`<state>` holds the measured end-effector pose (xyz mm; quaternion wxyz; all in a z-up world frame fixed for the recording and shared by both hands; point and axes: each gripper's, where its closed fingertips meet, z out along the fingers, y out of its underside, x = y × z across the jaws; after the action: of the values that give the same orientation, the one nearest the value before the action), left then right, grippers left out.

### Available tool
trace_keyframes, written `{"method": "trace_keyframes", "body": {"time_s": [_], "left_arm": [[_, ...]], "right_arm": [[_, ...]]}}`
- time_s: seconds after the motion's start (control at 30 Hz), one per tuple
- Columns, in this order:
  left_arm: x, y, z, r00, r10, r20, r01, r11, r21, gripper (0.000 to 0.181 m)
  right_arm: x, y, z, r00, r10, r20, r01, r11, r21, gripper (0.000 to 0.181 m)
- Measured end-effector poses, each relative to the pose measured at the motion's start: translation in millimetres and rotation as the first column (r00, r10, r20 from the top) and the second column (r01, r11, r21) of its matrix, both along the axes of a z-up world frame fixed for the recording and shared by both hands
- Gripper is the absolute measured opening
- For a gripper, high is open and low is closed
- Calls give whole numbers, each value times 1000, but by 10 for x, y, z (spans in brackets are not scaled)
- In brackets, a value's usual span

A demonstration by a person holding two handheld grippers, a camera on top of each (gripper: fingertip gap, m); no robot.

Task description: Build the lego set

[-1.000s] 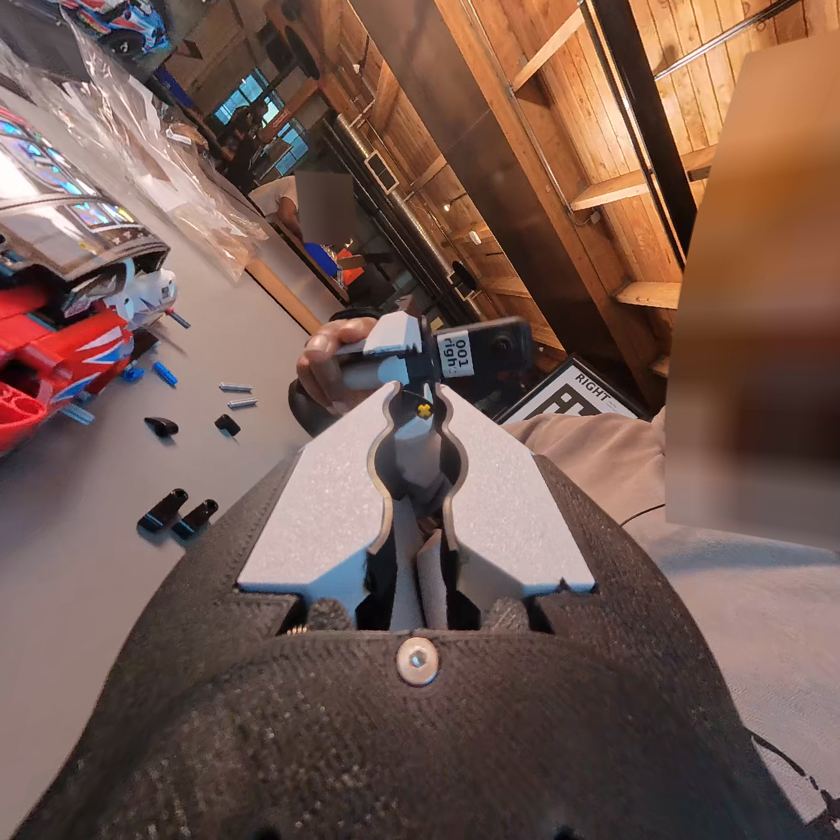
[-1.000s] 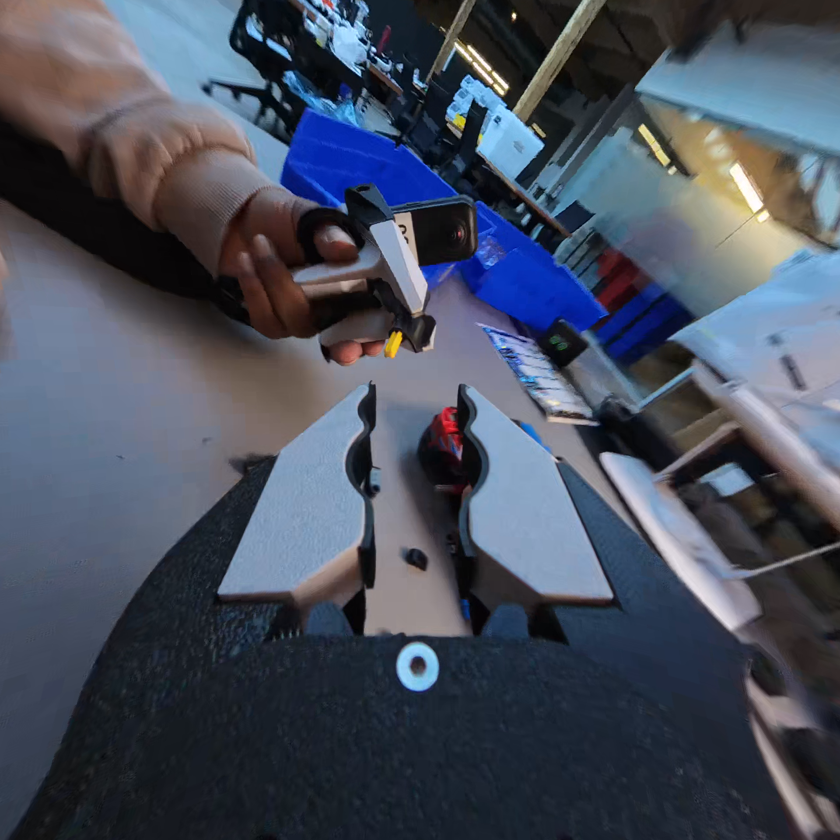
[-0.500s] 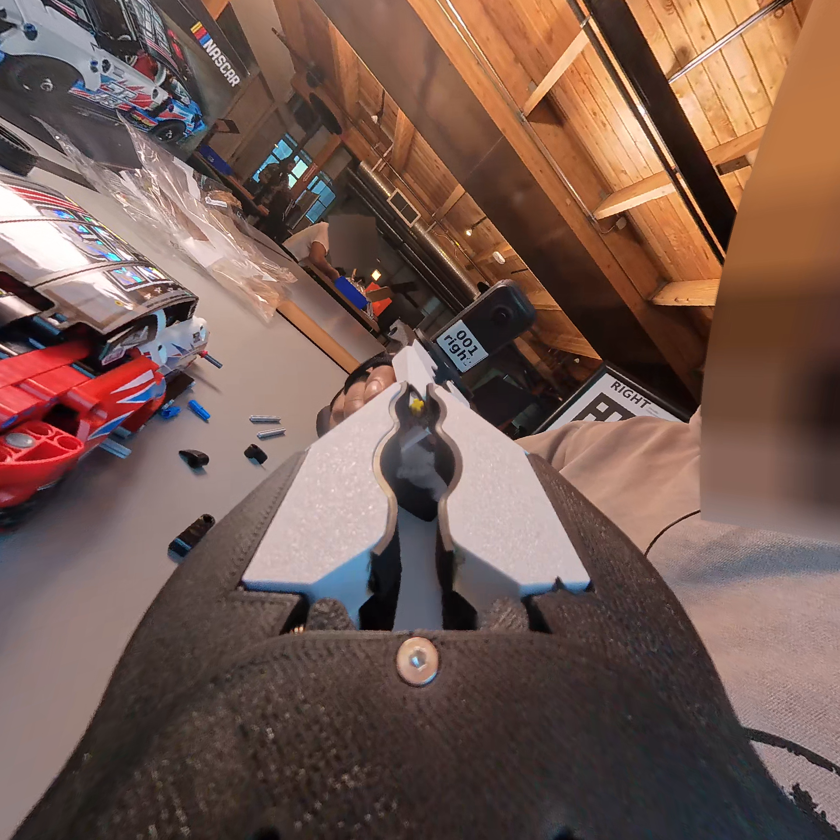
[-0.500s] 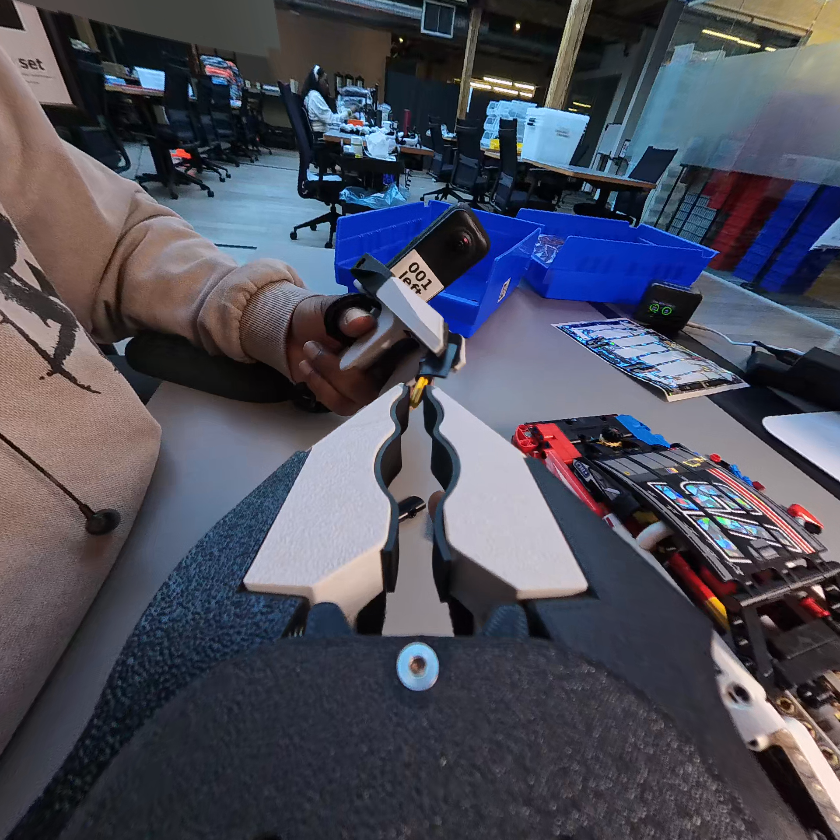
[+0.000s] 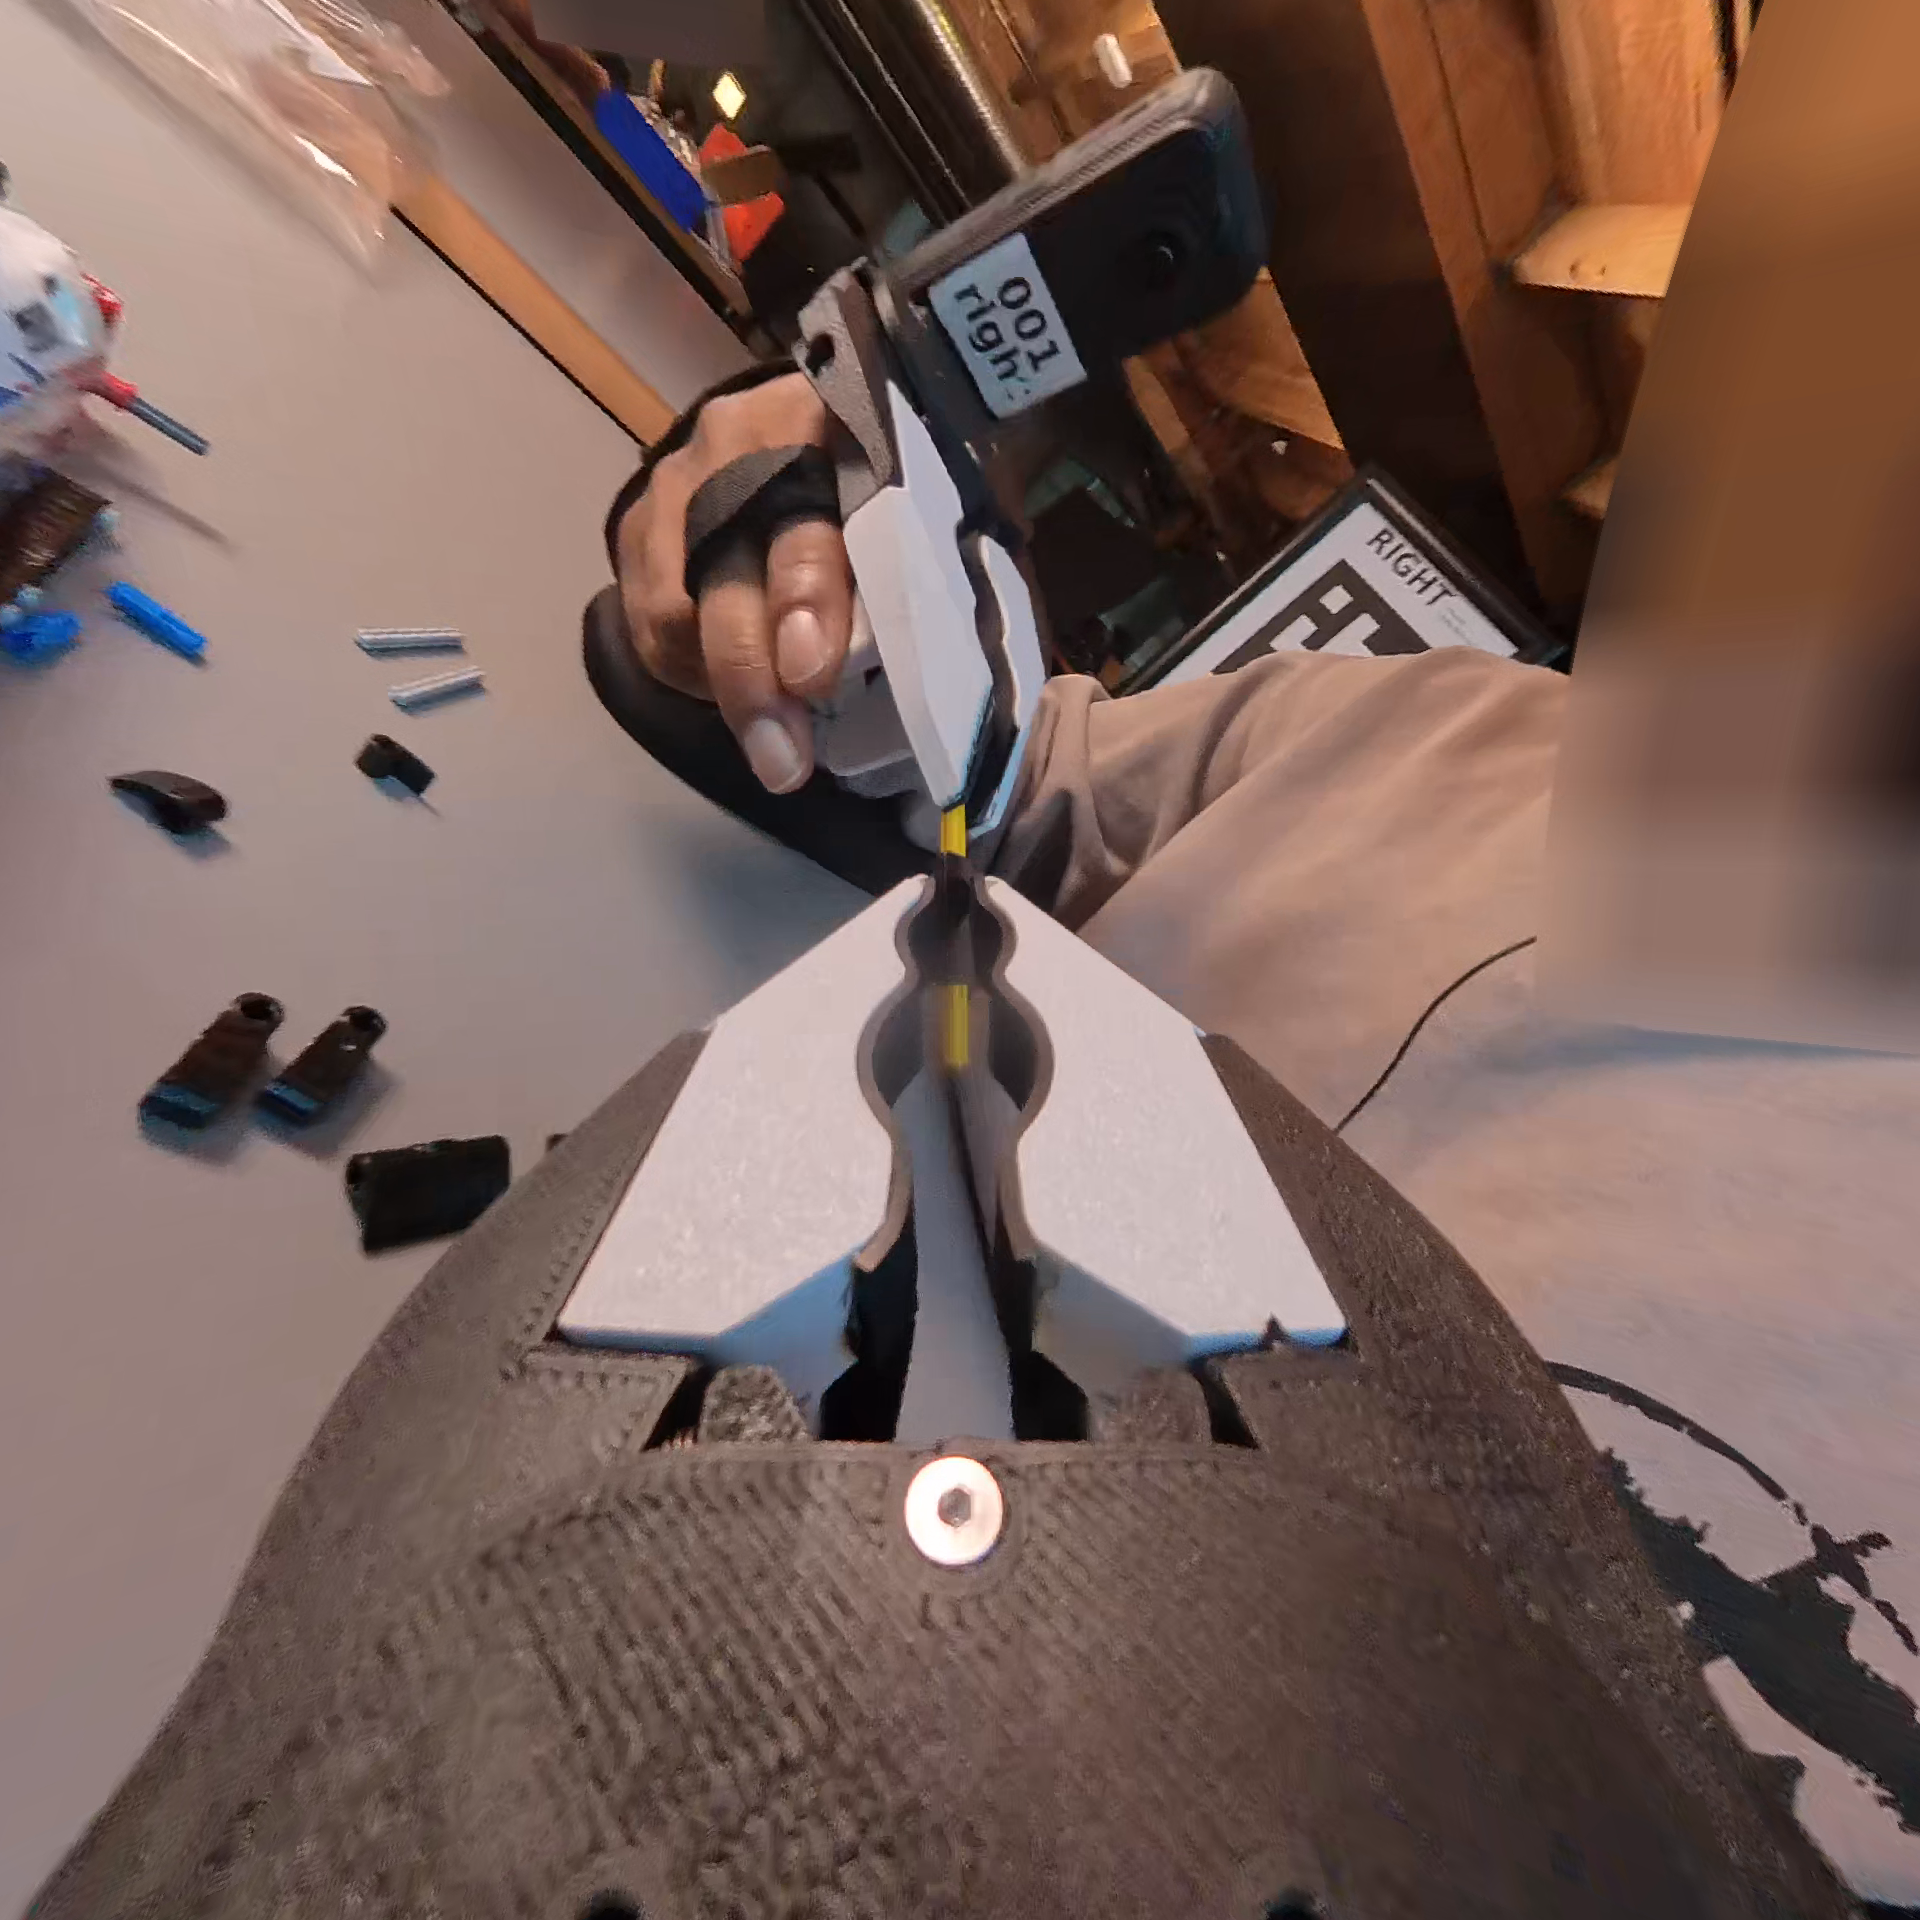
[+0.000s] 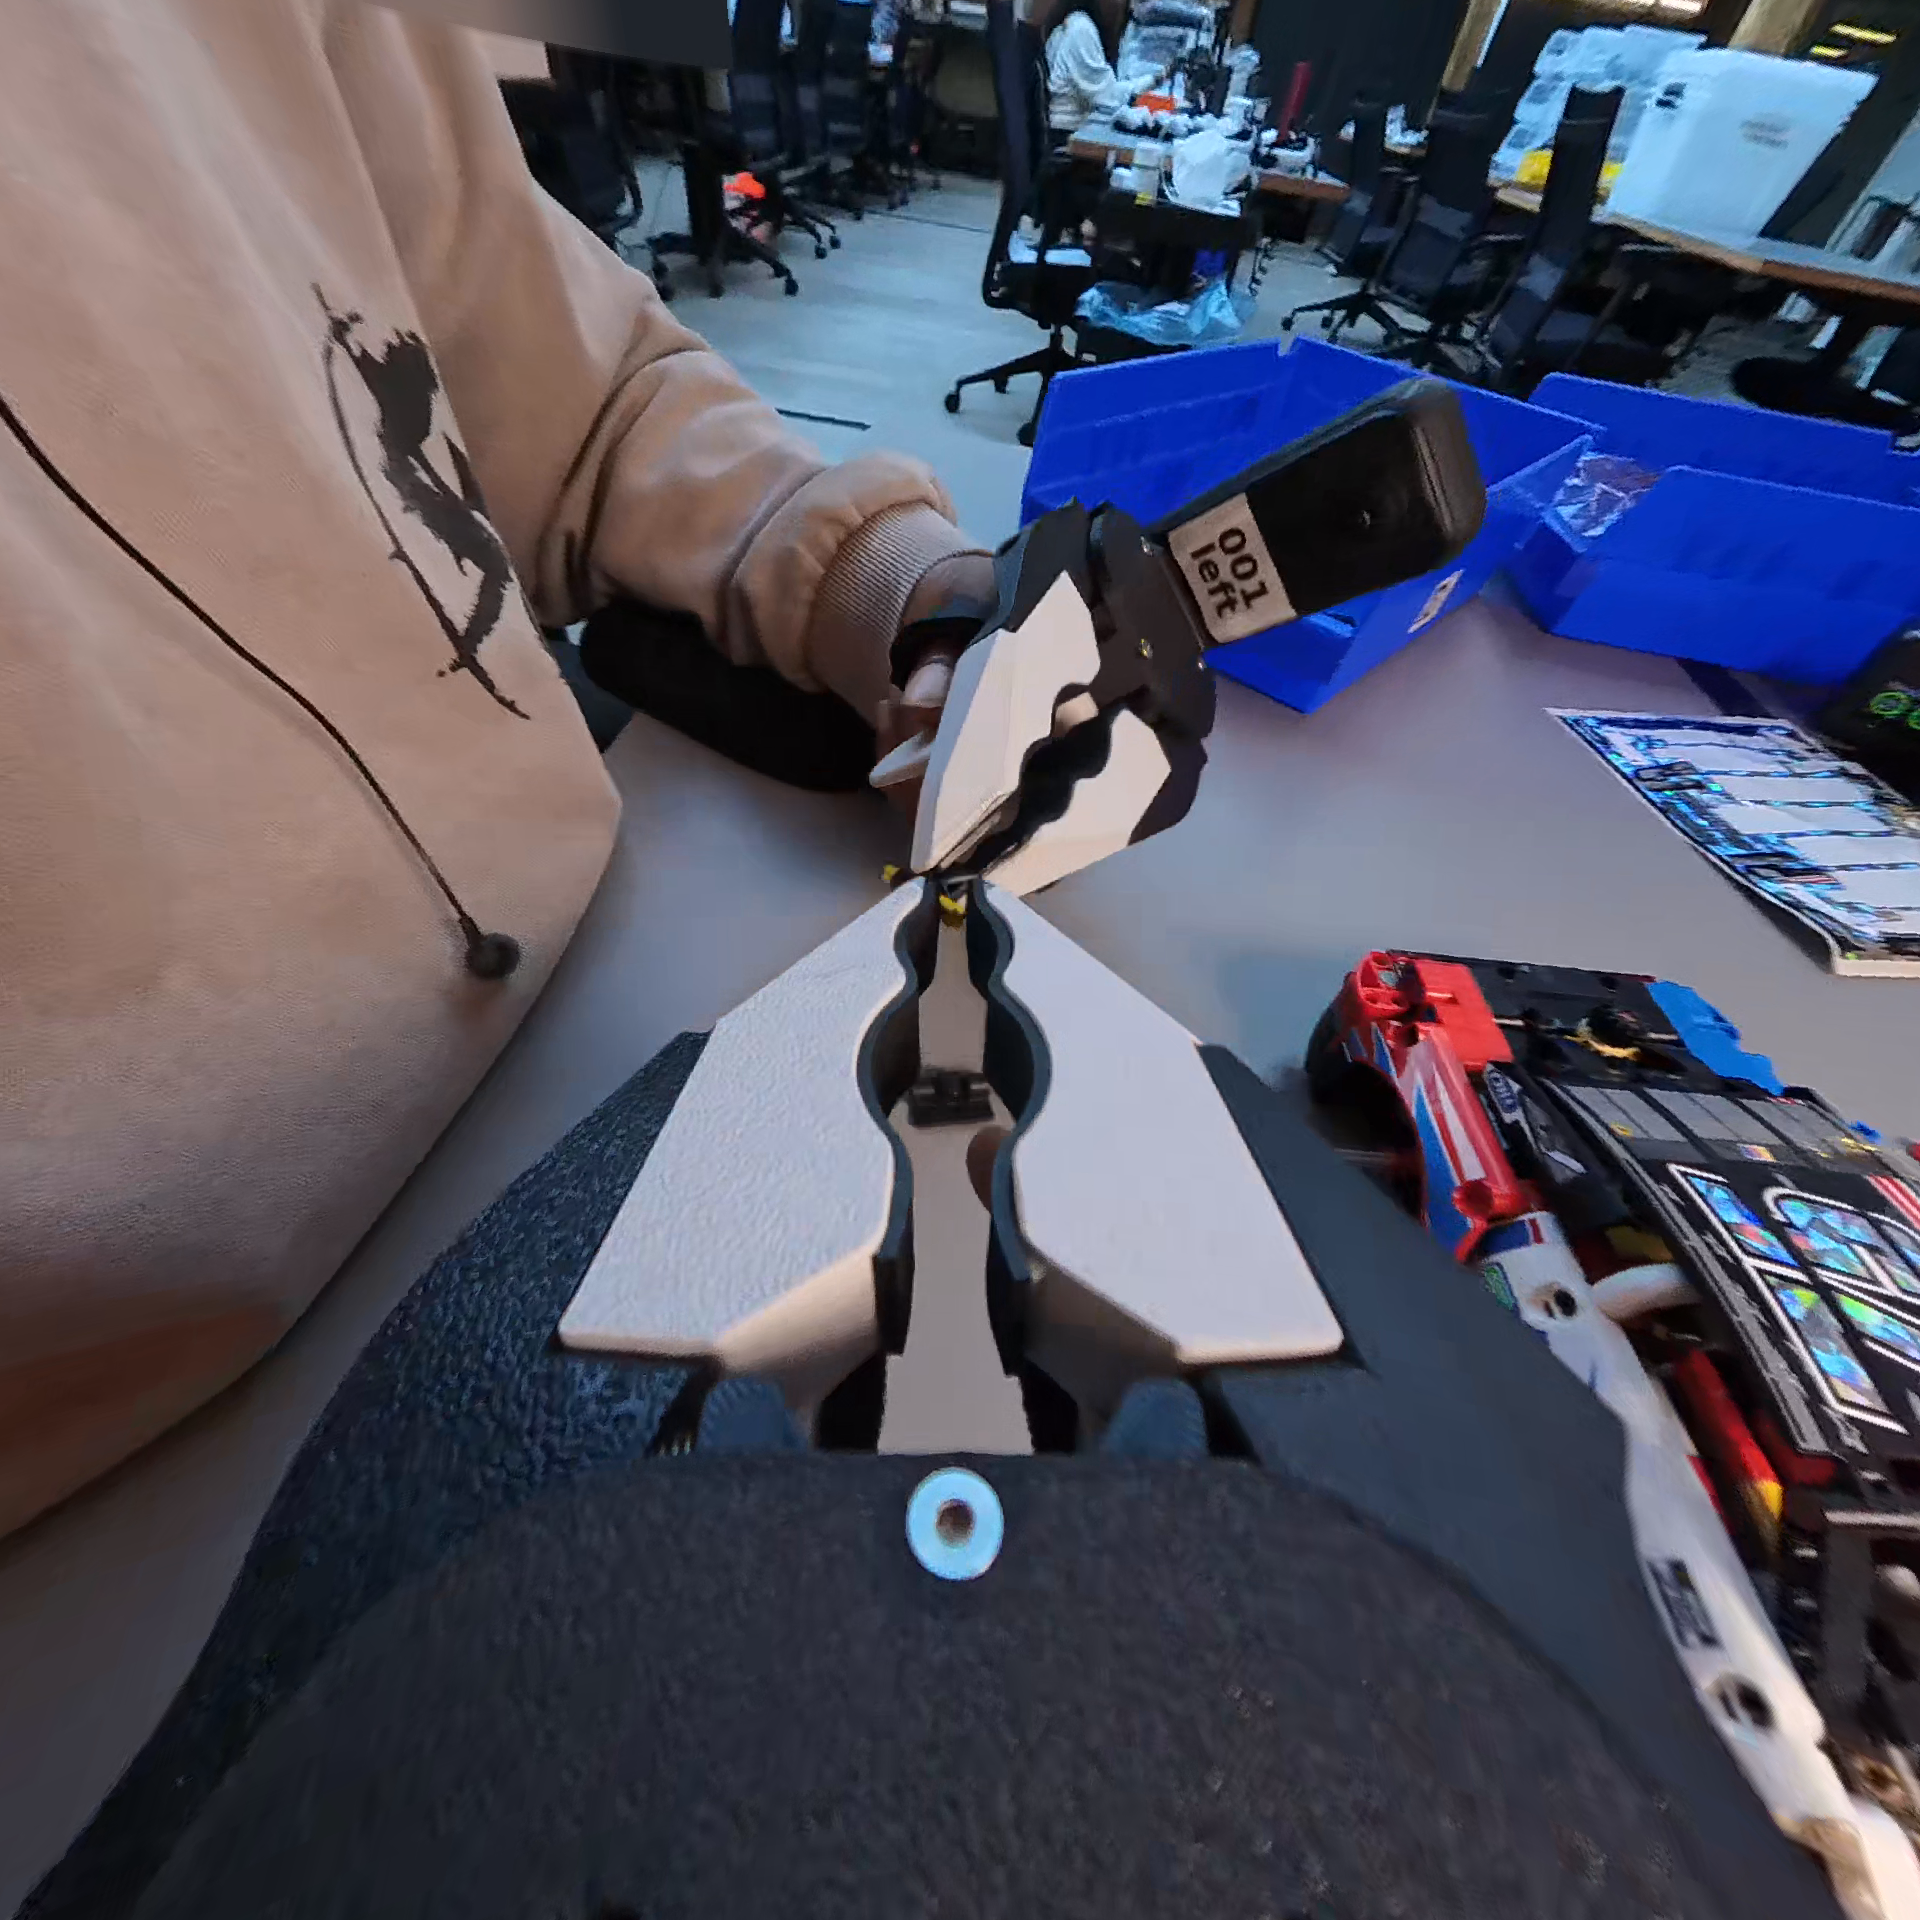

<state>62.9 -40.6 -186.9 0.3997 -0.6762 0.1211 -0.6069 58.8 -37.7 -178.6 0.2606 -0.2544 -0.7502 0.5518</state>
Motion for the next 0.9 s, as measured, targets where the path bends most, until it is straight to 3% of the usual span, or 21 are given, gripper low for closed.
{"method": "trace_keyframes", "body": {"time_s": [0.07, 0.17, 0.2, 0.27, 0.37, 0.5, 0.63, 0.7, 0.9], "left_arm": [[39, -20, 68, 996, -30, 82, 32, 999, -15, 1], [15, 32, 153, 981, -5, 192, 10, 1000, -28, 0], [-13, 83, 181, 976, 42, 215, -38, 999, -22, 0], [-134, 203, 227, 953, 155, 262, -151, 988, -35, 0], [-511, 376, 259, 867, 361, 343, -351, 932, -93, 0], [-820, 464, 236, 758, 524, 387, -499, 849, -173, 0], [-815, 468, 252, 733, 558, 388, -536, 826, -174, 0], [-810, 470, 237, 735, 567, 371, -547, 820, -169, 0], [-764, 450, 214, 752, 533, 387, -498, 845, -194, 0]], "right_arm": [[-19, 5, 92, 1000, 0, -7, 0, 997, -78, 4], [-318, 322, 207, 959, -271, -79, 260, 958, -123, 0], [-379, 417, 232, 933, -345, -102, 331, 934, -136, 0], [-364, 427, 337, 919, -371, -134, 342, 919, -199, 13], [-316, 525, 480, 894, -422, -152, 378, 891, -251, 22], [-418, 503, 268, 869, -471, -150, 463, 882, -86, 35], [-572, 396, 85, 826, -519, -220, 546, 834, 84, 17], [-601, 408, 96, 807, -538, -245, 571, 817, 87, 4], [-575, 448, 87, 841, -515, -165, 525, 851, 15, 1]]}}
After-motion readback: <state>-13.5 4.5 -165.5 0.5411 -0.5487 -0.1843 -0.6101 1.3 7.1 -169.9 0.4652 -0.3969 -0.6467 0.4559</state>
